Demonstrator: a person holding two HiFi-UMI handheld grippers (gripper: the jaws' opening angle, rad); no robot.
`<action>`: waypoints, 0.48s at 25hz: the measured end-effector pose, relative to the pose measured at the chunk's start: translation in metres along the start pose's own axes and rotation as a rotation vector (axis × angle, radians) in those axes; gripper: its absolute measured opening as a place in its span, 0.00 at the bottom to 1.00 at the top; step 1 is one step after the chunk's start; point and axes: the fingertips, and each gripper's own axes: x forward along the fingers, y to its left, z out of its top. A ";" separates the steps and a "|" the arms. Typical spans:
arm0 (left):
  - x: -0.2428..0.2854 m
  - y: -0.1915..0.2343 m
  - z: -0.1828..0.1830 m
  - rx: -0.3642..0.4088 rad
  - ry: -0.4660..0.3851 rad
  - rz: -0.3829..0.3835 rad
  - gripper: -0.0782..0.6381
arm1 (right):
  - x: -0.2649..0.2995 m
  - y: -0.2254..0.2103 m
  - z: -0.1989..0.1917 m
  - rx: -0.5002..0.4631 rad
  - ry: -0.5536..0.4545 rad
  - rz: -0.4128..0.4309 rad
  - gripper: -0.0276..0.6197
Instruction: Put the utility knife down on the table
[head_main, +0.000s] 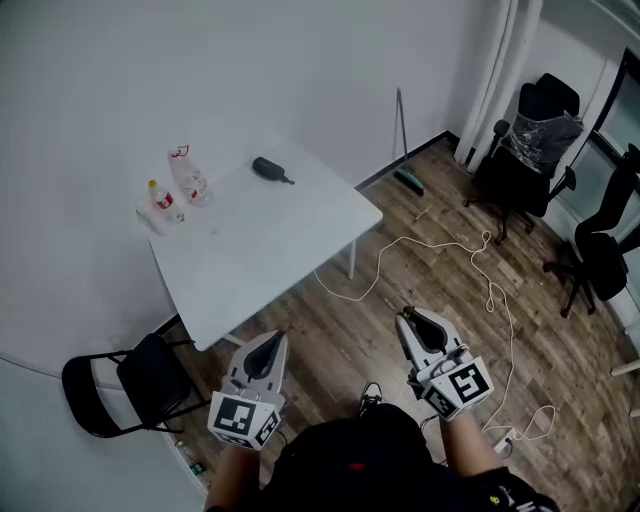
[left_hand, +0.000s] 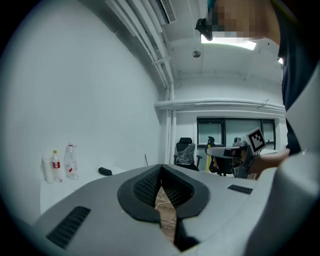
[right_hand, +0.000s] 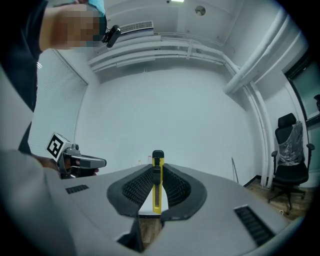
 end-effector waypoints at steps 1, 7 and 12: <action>0.012 -0.002 0.002 -0.002 0.003 0.013 0.14 | 0.004 -0.015 0.001 0.000 0.003 0.009 0.14; 0.069 -0.005 0.004 -0.028 0.041 0.112 0.14 | 0.026 -0.087 -0.009 0.035 0.027 0.078 0.14; 0.098 -0.005 -0.001 -0.035 0.097 0.165 0.14 | 0.046 -0.128 -0.025 0.099 0.051 0.117 0.14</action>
